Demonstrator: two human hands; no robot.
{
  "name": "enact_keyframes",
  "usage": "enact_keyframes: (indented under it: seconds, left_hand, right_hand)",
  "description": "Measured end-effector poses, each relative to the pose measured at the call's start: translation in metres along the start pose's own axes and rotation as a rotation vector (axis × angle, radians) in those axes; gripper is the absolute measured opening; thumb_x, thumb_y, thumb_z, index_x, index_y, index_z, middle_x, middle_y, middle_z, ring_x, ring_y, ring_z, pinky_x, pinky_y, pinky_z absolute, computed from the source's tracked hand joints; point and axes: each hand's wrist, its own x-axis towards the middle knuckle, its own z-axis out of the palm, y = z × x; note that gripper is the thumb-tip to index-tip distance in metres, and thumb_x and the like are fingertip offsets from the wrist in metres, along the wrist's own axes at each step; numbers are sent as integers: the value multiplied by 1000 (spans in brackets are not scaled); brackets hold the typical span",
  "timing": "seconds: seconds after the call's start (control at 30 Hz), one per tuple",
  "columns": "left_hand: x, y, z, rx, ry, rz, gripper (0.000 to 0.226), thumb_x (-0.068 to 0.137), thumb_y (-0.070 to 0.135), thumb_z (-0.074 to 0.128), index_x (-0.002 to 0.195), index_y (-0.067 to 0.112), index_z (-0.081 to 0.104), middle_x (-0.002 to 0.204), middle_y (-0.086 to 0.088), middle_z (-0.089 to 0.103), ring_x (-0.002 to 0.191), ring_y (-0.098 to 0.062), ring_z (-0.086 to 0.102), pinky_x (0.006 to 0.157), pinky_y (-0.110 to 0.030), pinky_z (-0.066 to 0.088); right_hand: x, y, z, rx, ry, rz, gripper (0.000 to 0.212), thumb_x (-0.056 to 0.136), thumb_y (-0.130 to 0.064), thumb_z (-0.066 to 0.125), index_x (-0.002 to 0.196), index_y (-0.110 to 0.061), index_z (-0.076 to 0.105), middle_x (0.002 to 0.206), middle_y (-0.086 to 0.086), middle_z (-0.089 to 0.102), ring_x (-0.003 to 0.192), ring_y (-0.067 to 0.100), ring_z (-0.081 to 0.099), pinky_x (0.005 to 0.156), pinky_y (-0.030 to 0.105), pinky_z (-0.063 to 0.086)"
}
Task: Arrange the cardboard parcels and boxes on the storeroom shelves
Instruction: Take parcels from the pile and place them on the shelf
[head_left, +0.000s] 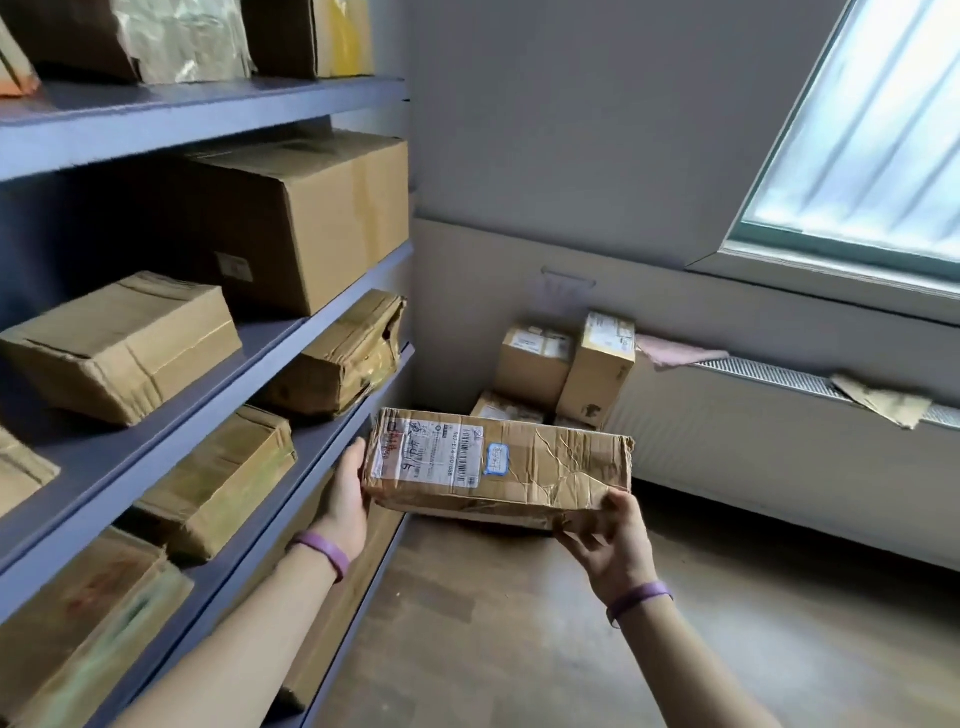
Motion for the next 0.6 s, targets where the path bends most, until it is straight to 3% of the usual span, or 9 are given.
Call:
enact_keyframes:
  seconds: [0.1, 0.2, 0.3, 0.37, 0.5, 0.6]
  left_hand:
    - [40, 15, 22, -23, -40, -8, 49, 106, 47, 31, 112, 21, 72, 106, 0, 77, 120, -25, 62, 111, -42, 41]
    - [81, 28, 48, -18, -26, -3, 44, 107, 43, 33, 102, 24, 72, 94, 8, 78, 116, -22, 62, 114, -43, 37]
    - [128, 34, 72, 4, -23, 7, 41, 107, 41, 34, 100, 24, 71, 89, 14, 77, 112, -18, 61, 117, -44, 32]
    - [164, 35, 89, 0, -21, -4, 41, 107, 40, 34, 101, 23, 71, 89, 12, 78, 110, -17, 62, 117, -44, 33]
    - [234, 39, 129, 20, -48, -45, 46, 107, 44, 32, 104, 23, 73, 97, 5, 78, 113, -19, 63, 112, -39, 38]
    - [288, 44, 166, 56, -44, -46, 48, 108, 43, 29, 102, 23, 72, 92, 7, 78, 106, -14, 63, 101, -32, 41]
  right_hand:
    - [26, -18, 20, 16, 10, -7, 12, 91, -22, 51, 81, -15, 55, 60, 8, 57, 53, 21, 62, 73, 40, 55]
    - [62, -33, 37, 58, 9, -16, 16, 91, -23, 51, 98, -13, 62, 68, 9, 64, 53, 19, 65, 89, 48, 52]
    - [106, -50, 51, 79, 28, -27, 17, 92, -24, 50, 94, -14, 64, 63, 5, 63, 58, 19, 60, 97, 49, 47]
    - [138, -63, 60, 87, 41, -30, 16, 92, -25, 52, 90, -15, 65, 65, 4, 62, 64, 19, 56, 95, 49, 48]
    - [214, -95, 81, 86, 69, -17, 10, 91, -25, 55, 85, -17, 58, 75, 7, 57, 64, 20, 56, 76, 42, 54]
    - [275, -124, 100, 83, 96, -5, 15, 91, -22, 57, 78, -17, 51, 63, 6, 51, 60, 21, 53, 71, 42, 53]
